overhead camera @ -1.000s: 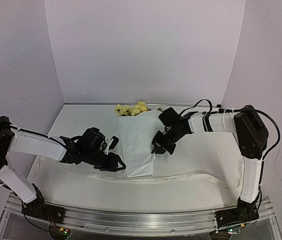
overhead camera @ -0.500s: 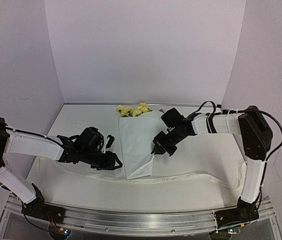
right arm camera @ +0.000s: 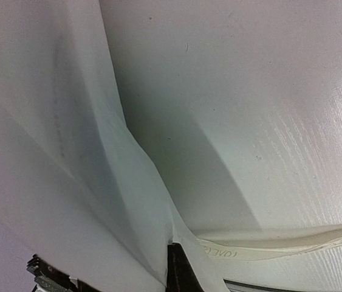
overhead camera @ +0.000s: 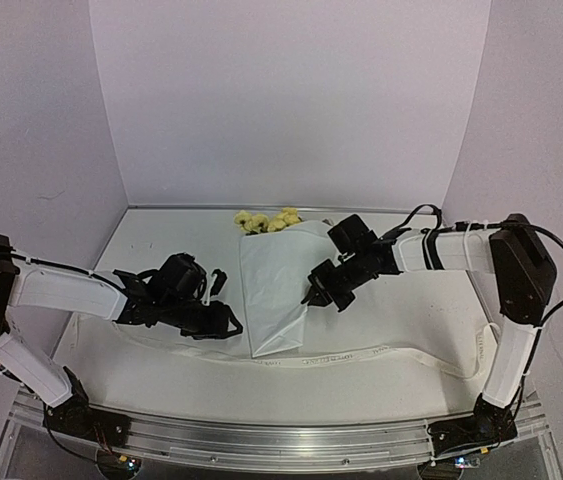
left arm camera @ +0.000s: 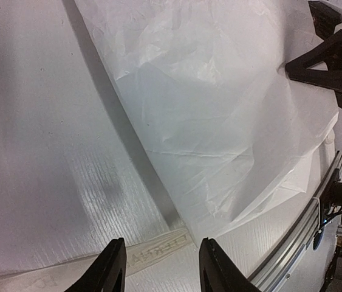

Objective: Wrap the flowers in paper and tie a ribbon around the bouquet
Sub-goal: Pick up the folded bouquet from the center of the board, then place the folded bouquet on the ribbon, then pick up the ribbon at the center of the board, then place the left side of the ribbon on the folded bouquet.

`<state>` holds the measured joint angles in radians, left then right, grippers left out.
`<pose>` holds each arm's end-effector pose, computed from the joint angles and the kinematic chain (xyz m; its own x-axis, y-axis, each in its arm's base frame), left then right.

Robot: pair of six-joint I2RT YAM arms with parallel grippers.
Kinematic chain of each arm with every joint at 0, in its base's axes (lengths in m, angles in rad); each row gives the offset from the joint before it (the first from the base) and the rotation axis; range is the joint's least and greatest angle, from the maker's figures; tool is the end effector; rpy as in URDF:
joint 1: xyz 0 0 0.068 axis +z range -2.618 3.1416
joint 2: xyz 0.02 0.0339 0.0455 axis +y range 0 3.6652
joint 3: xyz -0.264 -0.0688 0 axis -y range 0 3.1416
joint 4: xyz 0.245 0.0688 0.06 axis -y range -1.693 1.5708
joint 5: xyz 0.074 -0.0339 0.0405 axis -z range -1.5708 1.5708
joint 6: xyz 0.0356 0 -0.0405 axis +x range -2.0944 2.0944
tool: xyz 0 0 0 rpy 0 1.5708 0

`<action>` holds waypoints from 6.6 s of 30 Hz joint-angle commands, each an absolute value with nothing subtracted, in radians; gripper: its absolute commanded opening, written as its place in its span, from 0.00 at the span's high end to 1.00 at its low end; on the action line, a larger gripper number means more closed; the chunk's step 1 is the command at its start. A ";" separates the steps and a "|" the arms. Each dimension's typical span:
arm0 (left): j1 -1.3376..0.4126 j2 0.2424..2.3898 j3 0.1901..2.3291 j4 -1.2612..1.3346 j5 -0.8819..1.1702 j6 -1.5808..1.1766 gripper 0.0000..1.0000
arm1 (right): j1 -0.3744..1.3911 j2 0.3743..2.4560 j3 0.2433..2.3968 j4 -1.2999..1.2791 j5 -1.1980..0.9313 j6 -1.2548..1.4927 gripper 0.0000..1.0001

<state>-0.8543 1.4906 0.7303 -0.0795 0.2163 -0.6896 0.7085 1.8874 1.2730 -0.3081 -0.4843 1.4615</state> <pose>0.1849 -0.2240 0.1703 -0.9057 0.0938 -0.4134 0.3298 0.7687 -0.5480 0.2935 0.2733 0.1881 -0.8507 0.4296 0.3031 0.5156 0.5689 0.6407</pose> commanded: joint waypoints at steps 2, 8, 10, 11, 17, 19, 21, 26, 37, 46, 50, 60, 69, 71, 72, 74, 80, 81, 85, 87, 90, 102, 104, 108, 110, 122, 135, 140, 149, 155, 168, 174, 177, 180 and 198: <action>-0.850 1.473 0.722 -0.098 0.228 -0.708 0.58 | 0.735 1.830 1.247 -0.242 -0.483 1.518 1.00; -0.850 1.477 0.724 -0.116 0.221 -0.722 0.60 | 0.765 1.791 1.181 -0.202 -0.469 1.545 1.00; -0.849 1.477 0.724 -0.124 0.212 -0.733 0.61 | 0.775 1.770 1.149 -0.187 -0.462 1.551 1.00; -0.849 1.478 0.725 -0.129 0.208 -0.740 0.61 | 0.781 1.760 1.134 -0.182 -0.460 1.555 1.00; -0.847 1.489 0.733 -0.157 0.192 -0.771 0.62 | 0.823 1.693 1.050 -0.154 -0.449 1.568 1.00; -0.846 1.488 0.732 -0.163 0.185 -0.789 0.62 | 0.843 1.674 1.020 -0.140 -0.439 1.574 1.00; -0.845 1.485 0.730 -0.169 0.180 -0.804 0.62 | 0.863 1.656 0.990 -0.126 -0.425 1.580 1.00; -0.845 1.463 0.728 -0.198 0.144 -0.853 0.62 | 0.903 1.628 0.923 -0.098 -0.398 1.576 1.00; -0.726 1.183 0.627 -0.437 -0.148 -1.162 0.41 | 0.917 1.596 0.849 -0.076 -0.389 1.435 0.54; -0.489 0.994 0.521 -0.672 -0.301 -1.297 0.28 | 0.911 1.489 0.872 -0.392 -0.327 1.169 0.24; -0.391 1.034 0.522 -0.665 -0.333 -1.232 0.27 | 0.888 1.428 0.837 -0.470 -0.276 1.118 0.18; -0.248 1.228 0.544 -0.472 -0.273 -1.059 0.34 | 0.824 1.222 0.670 -0.562 -0.084 1.174 0.02; -0.226 1.322 0.574 -0.371 -0.270 -0.980 0.49 | 0.770 1.115 0.572 -0.629 0.145 1.344 0.02; -0.222 1.342 0.579 -0.365 -0.270 -0.972 0.55 | 0.741 1.123 0.557 -0.626 0.157 1.399 0.02; -0.220 1.350 0.582 -0.361 -0.270 -0.968 0.58 | 0.727 1.134 0.556 -0.622 0.151 1.414 0.02; -0.219 1.357 0.583 -0.347 -0.269 -0.961 0.62 | 0.691 1.178 0.574 -0.606 0.120 1.429 0.02; -0.216 1.382 0.595 -0.328 -0.271 -0.952 0.75 | 0.620 1.307 0.622 -0.538 0.056 1.482 0.02; -0.216 1.384 0.595 -0.327 -0.271 -0.953 0.77 | 0.615 1.320 0.619 -0.532 0.059 1.502 0.02; -0.214 1.386 0.595 -0.336 -0.273 -0.966 0.83 | 0.606 1.351 0.602 -0.514 0.066 1.566 0.11; -0.214 1.389 0.601 -0.351 -0.278 -0.972 0.87 | 0.603 1.354 0.599 -0.514 0.073 1.570 0.19; -0.213 1.389 0.606 -0.363 -0.277 -0.982 0.93 | 0.585 1.363 0.606 -0.514 0.046 1.557 0.39; -0.214 1.280 0.495 -0.202 -0.218 -0.967 1.00 | 0.517 1.393 0.645 -0.545 -0.075 1.378 1.00; -0.215 1.256 0.480 -0.181 -0.220 -0.970 1.00 | 0.517 1.392 0.677 -0.596 -0.059 1.326 1.00; -0.214 1.246 0.510 -0.171 -0.208 -0.945 1.00 | 0.510 1.413 0.725 -0.617 -0.026 1.241 1.00; -0.214 1.251 0.536 -0.177 -0.202 -0.930 1.00 | 0.499 1.453 0.776 -0.616 -0.031 1.202 1.00; -0.209 1.363 0.682 -0.195 -0.187 -0.853 1.00 | 0.468 1.577 0.989 -0.632 0.163 1.122 1.00; -0.199 1.326 0.697 -0.176 -0.148 -0.860 1.00 | 0.448 1.554 1.070 -0.693 0.257 1.023 1.00; -0.202 1.261 0.644 -0.041 -0.081 -0.803 1.00 | 0.449 1.510 1.064 -0.700 0.179 0.971 1.00; -0.382 1.203 0.710 0.234 0.011 -0.617 1.00 | 0.448 1.472 1.000 -0.646 -0.042 0.993 0.95; -0.676 1.372 0.874 0.330 0.128 -0.395 1.00 | 0.449 1.463 0.965 -0.598 -0.117 0.988 0.83; -1.126 1.972 1.478 -0.088 0.356 0.011 1.00 | 0.328 1.358 0.835 -0.665 -0.084 1.011 0.31; -1.175 2.130 1.679 -0.281 0.377 0.125 1.00 | 0.265 1.367 0.829 -0.678 -0.120 1.008 0.25; -1.183 2.186 1.742 -0.313 0.366 0.146 1.00 | 0.259 1.380 0.840 -0.693 -0.119 0.995 0.25; -1.187 2.191 1.771 -0.312 0.368 0.160 1.00 | 0.255 1.395 0.862 -0.730 -0.113 0.974 0.25; -1.195 2.255 1.859 -0.307 0.357 0.164 0.72 | 0.203 1.390 0.843 -0.844 -0.043 0.857 0.22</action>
<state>-1.1904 2.2307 1.8137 -0.3164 0.3658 0.1674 0.2229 1.3842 0.8441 -0.8173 -0.0733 0.8776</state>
